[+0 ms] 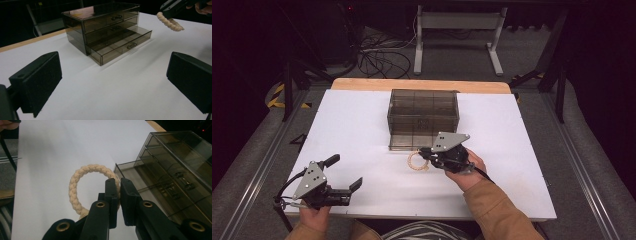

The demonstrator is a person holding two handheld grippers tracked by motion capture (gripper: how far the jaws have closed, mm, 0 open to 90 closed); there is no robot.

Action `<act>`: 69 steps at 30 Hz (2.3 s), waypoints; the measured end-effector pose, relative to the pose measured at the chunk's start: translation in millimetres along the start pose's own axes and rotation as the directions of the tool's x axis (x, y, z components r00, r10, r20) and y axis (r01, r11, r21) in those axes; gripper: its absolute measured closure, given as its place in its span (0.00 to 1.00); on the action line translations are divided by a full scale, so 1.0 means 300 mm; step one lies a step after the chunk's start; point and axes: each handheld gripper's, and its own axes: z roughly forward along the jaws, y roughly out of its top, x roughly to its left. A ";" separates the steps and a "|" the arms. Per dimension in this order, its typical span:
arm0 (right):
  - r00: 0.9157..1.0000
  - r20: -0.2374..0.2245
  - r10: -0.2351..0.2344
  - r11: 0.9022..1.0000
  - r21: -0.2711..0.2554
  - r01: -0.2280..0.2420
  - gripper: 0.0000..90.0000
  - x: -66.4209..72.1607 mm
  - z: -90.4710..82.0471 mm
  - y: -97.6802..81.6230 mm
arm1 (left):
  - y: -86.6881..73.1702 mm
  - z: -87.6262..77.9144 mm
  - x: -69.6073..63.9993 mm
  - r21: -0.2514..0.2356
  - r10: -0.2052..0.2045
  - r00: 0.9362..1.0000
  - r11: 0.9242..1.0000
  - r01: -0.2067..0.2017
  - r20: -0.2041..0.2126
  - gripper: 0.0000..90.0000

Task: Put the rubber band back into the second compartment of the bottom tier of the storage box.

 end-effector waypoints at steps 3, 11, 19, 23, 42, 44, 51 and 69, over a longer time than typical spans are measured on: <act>1.000 0.010 -0.004 1.000 0.000 0.004 0.94 -0.010 -0.001 0.015 | 0.000 0.000 0.001 0.001 0.001 1.000 1.000 -0.001 0.001 0.01; 0.999 0.036 -0.003 1.000 0.005 0.003 0.94 -0.036 0.005 0.044 | 0.000 0.000 0.001 0.002 -0.001 1.000 1.000 0.001 0.002 0.01; 0.998 0.056 0.004 1.000 0.013 -0.005 0.94 -0.062 0.025 0.057 | 0.000 0.001 0.002 0.004 -0.001 1.000 1.000 0.001 0.001 0.01; 0.997 0.071 0.011 1.000 0.016 -0.012 0.94 -0.082 0.038 0.056 | -0.001 0.002 0.002 0.003 -0.002 1.000 1.000 0.002 0.002 0.01; 0.986 0.160 0.040 0.999 0.013 -0.043 0.94 -0.169 0.104 0.030 | -0.001 0.003 0.004 0.004 0.002 1.000 1.000 -0.002 0.000 0.01; 0.985 0.170 0.036 0.999 0.016 -0.039 0.94 -0.176 0.114 0.025 | -0.001 0.003 0.004 0.004 0.002 1.000 1.000 -0.002 -0.001 0.01; 0.979 0.202 0.016 1.000 0.023 -0.021 0.94 -0.197 0.139 0.013 | -0.002 0.001 0.004 0.005 0.000 1.000 1.000 0.000 0.000 0.01; 0.968 0.251 0.018 0.998 0.051 -0.032 0.94 -0.238 0.175 -0.025 | -0.002 0.000 0.005 0.003 -0.001 1.000 1.000 0.001 0.001 0.01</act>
